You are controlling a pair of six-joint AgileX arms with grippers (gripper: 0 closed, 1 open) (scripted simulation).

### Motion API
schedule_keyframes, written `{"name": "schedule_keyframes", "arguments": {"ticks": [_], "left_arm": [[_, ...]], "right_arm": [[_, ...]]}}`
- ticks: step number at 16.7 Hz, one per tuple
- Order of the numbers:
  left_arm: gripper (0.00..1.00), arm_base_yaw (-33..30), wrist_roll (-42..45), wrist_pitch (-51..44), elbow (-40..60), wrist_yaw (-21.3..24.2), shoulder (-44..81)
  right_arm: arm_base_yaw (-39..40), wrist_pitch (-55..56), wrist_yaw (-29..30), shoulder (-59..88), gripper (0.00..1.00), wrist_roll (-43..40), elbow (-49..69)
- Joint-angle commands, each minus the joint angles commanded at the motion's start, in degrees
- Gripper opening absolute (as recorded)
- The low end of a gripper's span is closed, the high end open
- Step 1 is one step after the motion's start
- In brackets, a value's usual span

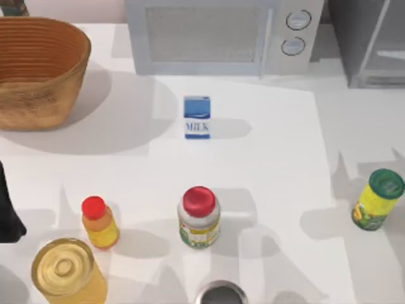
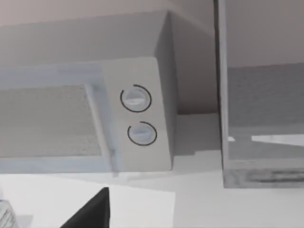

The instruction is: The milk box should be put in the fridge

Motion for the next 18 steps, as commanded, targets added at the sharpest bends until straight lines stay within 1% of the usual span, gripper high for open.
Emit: {"name": "schedule_keyframes", "arguments": {"ticks": [7,10,14,18], "left_arm": [[1.00,0.00,0.00,0.00,0.00,0.00,0.00],[1.00,0.00,0.00,0.00,0.00,0.00,0.00],[1.00,0.00,0.00,0.00,0.00,0.00,0.00],[1.00,0.00,0.00,0.00,0.00,0.00,0.00]], "right_arm": [[15.87,2.82,14.17,52.50,1.00,10.33,27.32],[21.46,4.54,20.31,72.18,1.00,14.13,38.50],[27.32,6.80,27.61,90.07,1.00,18.02,50.97],[30.80,8.27,32.52,98.43,1.00,20.20,58.27]]}}
